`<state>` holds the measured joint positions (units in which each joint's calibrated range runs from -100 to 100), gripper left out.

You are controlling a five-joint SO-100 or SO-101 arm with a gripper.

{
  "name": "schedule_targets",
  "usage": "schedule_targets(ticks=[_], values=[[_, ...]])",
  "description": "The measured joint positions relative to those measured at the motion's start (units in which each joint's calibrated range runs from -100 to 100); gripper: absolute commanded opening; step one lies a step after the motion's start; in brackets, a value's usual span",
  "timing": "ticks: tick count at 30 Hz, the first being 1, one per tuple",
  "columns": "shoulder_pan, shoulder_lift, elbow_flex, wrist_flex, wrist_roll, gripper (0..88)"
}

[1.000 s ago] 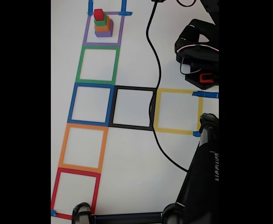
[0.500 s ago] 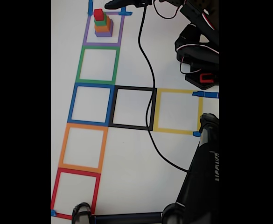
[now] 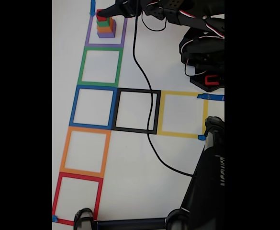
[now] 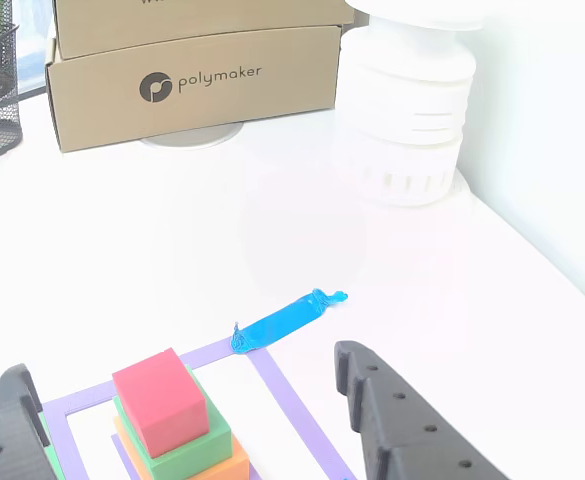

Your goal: Tower of hanoi

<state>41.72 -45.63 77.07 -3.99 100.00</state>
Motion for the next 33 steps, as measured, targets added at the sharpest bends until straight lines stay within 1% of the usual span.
schedule_targets(ticks=[5, 9, 12, 14, 19, 22, 33], values=[[-2.69, 10.55, 0.0, -11.04, 0.0, 34.8], [-2.81, 19.0, -0.09, -18.46, 0.0, 34.9], [-3.63, 23.22, -0.09, -22.41, -0.54, 34.9], [-5.03, 25.24, -0.09, -24.35, 0.0, 34.9], [-5.97, 29.21, -1.42, -27.97, -0.54, 34.4], [-7.14, 31.74, -2.66, -29.26, 0.0, 34.4], [-8.31, 33.6, -4.07, -29.5, 0.0, 33.1]])
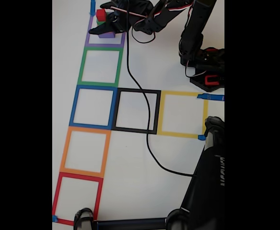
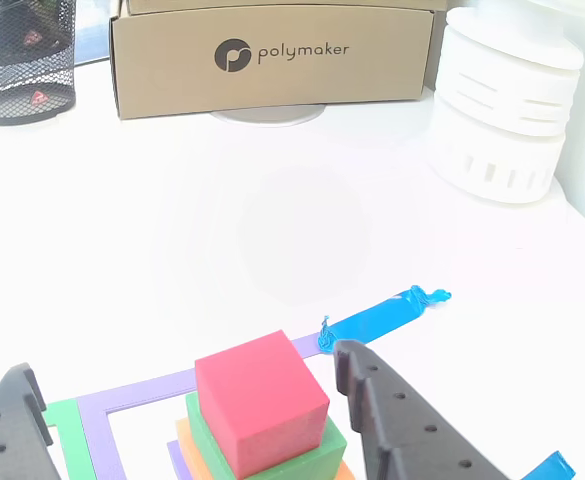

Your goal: Tower of hanoi

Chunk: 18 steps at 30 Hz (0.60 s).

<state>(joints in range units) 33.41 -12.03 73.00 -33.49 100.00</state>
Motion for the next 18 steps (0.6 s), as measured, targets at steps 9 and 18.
schedule_targets(ticks=[9, 18], values=[[-0.35, 3.97, -2.12, -1.77, 0.0, 31.0], [-1.29, 4.14, -2.48, -2.42, 0.0, 27.7]])
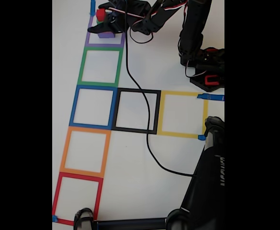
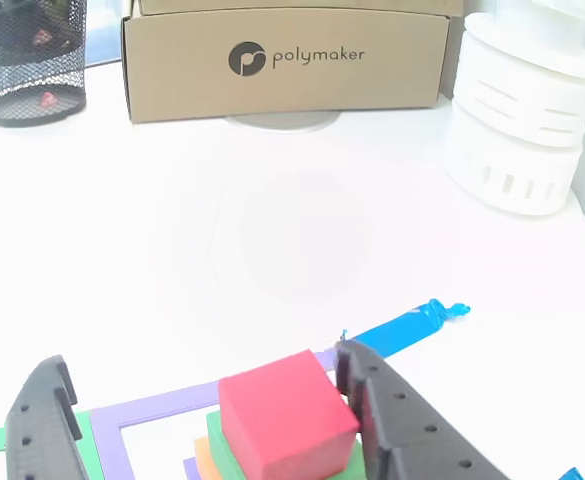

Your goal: Tower of hanoi

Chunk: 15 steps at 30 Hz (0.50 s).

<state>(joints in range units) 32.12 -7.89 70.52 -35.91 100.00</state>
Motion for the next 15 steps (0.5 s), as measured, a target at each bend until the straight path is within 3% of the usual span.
schedule_targets(ticks=[15], values=[[0.59, 0.0, 2.83, -0.64, 0.0, 24.8]])
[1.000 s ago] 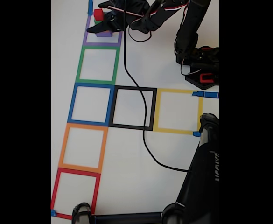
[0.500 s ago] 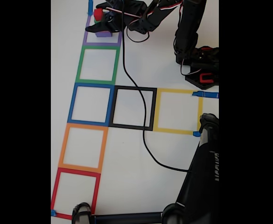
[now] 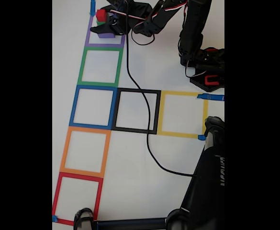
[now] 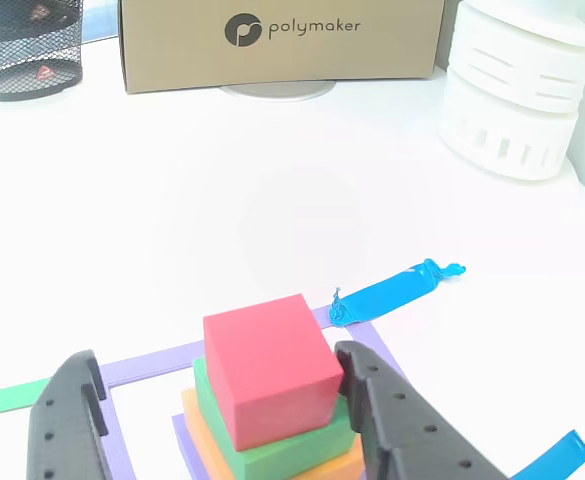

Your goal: Tower of hanoi

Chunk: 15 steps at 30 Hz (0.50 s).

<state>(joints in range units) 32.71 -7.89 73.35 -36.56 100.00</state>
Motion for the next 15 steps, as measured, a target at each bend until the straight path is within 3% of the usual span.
schedule_targets(ticks=[15], values=[[0.35, -0.17, 1.06, -1.37, -0.54, 18.1]])
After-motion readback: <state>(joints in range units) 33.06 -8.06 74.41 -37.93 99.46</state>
